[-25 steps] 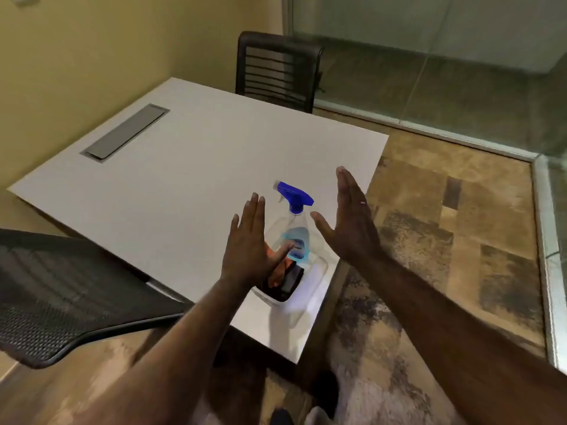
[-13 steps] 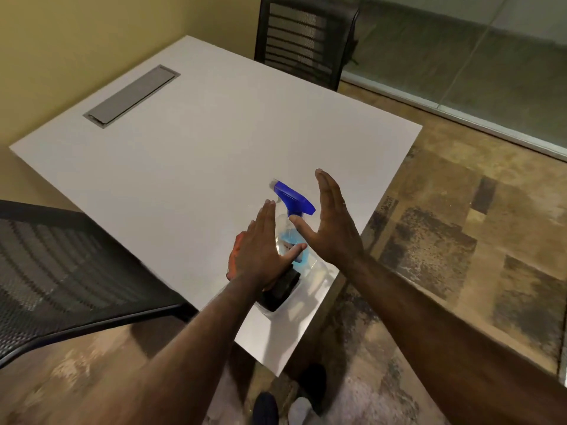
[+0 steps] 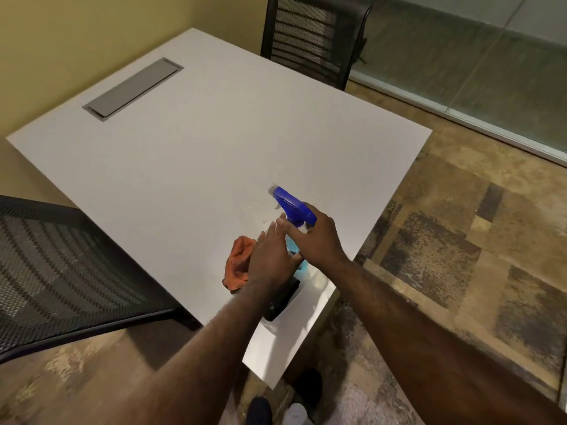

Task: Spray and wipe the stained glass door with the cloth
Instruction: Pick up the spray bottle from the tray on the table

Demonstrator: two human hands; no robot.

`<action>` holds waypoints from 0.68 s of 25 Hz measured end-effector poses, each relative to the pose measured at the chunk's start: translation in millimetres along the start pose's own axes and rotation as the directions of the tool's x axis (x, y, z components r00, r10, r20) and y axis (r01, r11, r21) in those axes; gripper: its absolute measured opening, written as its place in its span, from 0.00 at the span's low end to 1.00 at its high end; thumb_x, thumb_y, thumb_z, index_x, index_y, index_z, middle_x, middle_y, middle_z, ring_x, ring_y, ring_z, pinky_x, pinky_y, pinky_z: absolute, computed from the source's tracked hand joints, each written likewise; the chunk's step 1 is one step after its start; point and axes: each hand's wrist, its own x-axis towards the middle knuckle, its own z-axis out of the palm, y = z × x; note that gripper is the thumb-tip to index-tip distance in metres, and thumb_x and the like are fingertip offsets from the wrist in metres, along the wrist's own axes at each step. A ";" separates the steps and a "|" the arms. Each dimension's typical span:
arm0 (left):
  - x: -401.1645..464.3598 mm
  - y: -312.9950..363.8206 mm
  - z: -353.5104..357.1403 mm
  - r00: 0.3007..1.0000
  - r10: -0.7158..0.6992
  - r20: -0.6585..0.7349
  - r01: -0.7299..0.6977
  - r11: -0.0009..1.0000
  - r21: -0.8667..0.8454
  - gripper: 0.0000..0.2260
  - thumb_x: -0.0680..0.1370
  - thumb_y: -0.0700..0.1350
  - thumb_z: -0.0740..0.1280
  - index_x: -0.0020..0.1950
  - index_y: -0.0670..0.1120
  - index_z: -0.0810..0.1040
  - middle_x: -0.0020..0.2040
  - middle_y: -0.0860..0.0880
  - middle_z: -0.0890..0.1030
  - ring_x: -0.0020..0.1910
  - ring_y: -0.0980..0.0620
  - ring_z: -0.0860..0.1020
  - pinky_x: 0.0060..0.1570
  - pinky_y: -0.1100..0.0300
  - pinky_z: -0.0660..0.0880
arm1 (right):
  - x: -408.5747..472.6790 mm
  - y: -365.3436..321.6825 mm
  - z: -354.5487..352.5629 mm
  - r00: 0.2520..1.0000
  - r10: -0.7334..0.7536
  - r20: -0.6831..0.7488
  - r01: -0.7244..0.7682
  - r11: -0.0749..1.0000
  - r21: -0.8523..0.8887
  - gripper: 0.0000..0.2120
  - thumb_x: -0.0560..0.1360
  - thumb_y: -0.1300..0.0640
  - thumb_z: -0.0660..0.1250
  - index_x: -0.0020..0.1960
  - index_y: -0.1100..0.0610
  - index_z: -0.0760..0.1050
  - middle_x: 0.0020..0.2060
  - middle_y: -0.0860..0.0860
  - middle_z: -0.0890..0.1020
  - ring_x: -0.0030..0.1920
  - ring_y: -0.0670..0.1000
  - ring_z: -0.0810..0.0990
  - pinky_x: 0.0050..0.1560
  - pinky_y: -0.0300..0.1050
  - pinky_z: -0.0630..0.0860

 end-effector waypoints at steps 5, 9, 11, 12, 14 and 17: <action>-9.3 11.8 -14.8 0.999 0.050 0.021 -0.047 0.993 -0.108 0.26 0.76 0.52 0.67 0.72 0.48 0.64 0.63 0.47 0.79 0.57 0.47 0.78 0.62 0.52 0.74 | -13.1 -16.0 -0.9 0.993 -0.063 -0.103 0.059 0.997 -0.042 0.12 0.73 0.52 0.72 0.54 0.50 0.73 0.34 0.39 0.74 0.30 0.46 0.70 0.33 0.30 0.69; -24.3 26.7 -40.5 0.991 0.122 0.055 -0.103 0.955 -0.278 0.26 0.74 0.58 0.67 0.68 0.51 0.66 0.57 0.48 0.82 0.51 0.48 0.81 0.58 0.48 0.79 | -33.6 -52.0 -6.5 0.961 -0.149 -0.234 0.142 0.989 -0.050 0.13 0.72 0.52 0.73 0.51 0.47 0.71 0.34 0.41 0.75 0.30 0.46 0.73 0.34 0.29 0.70; -31.5 39.1 -57.4 0.981 0.189 0.037 -0.172 0.947 -0.271 0.25 0.73 0.55 0.71 0.66 0.49 0.69 0.54 0.48 0.83 0.51 0.49 0.81 0.56 0.50 0.79 | -46.4 -74.2 -14.9 0.938 -0.193 -0.288 0.181 0.981 -0.070 0.12 0.72 0.51 0.74 0.50 0.50 0.73 0.34 0.42 0.76 0.32 0.43 0.75 0.35 0.28 0.71; -37.2 49.1 -67.5 0.972 0.234 0.026 -0.220 0.940 -0.261 0.24 0.72 0.52 0.72 0.64 0.47 0.71 0.54 0.48 0.83 0.51 0.50 0.81 0.56 0.52 0.79 | -55.2 -87.0 -20.0 0.924 -0.209 -0.320 0.191 0.978 -0.089 0.12 0.72 0.51 0.73 0.50 0.51 0.73 0.35 0.43 0.76 0.33 0.42 0.76 0.36 0.27 0.71; -51.3 72.7 -85.8 0.942 0.335 0.008 -0.320 0.907 -0.273 0.21 0.72 0.48 0.74 0.61 0.45 0.74 0.54 0.47 0.83 0.53 0.50 0.80 0.55 0.57 0.77 | -74.1 -109.8 -29.2 0.890 -0.206 -0.407 0.175 0.978 -0.111 0.14 0.72 0.50 0.73 0.53 0.52 0.74 0.41 0.44 0.78 0.38 0.43 0.77 0.41 0.27 0.71; -85.7 110.8 -104.0 0.866 0.501 0.002 -0.476 0.823 -0.309 0.19 0.70 0.45 0.76 0.59 0.44 0.76 0.53 0.48 0.83 0.52 0.53 0.79 0.52 0.61 0.74 | -113.6 -139.0 -47.9 0.778 -0.196 -0.597 0.149 0.981 -0.127 0.20 0.72 0.50 0.73 0.59 0.58 0.76 0.45 0.48 0.80 0.43 0.45 0.78 0.39 0.24 0.69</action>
